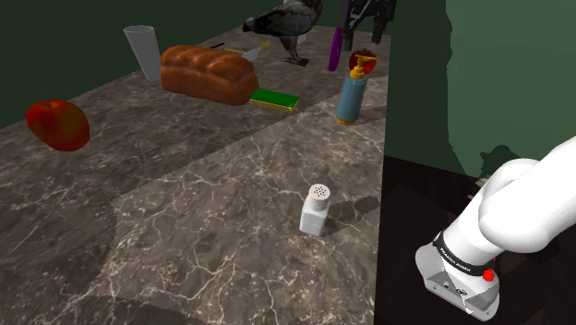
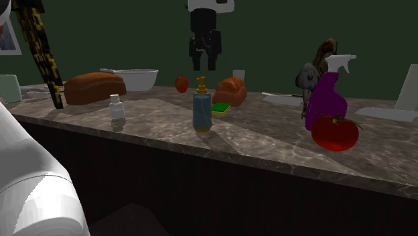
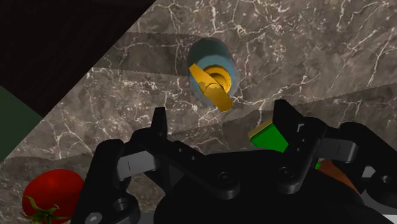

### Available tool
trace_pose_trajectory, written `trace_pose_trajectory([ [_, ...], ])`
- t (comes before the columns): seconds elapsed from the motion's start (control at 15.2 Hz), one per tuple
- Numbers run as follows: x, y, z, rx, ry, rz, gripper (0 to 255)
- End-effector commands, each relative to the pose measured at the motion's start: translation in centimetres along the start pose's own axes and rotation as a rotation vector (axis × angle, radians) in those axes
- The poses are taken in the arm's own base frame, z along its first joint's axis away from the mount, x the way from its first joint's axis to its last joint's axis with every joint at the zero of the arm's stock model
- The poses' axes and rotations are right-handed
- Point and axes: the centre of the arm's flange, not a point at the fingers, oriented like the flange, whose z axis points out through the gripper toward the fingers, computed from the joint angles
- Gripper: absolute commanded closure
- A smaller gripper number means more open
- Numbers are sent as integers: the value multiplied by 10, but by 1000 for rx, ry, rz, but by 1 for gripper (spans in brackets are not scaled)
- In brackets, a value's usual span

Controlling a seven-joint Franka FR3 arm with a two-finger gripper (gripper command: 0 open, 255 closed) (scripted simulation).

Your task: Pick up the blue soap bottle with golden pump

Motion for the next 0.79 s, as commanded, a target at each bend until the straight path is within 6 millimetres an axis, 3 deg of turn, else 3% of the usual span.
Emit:
trace_pose_trajectory([
  [0.0, 5, -2, 6, -2, 0, 3, 0],
  [0.33, 6, -4, 35, -2, 0, 3, 0],
  [0.46, 6, -4, 35, -2, 0, 3, 0],
  [0.53, 6, -3, 35, -2, 0, 3, 255],
  [0.73, 6, -3, 35, -2, 0, 3, 255],
])
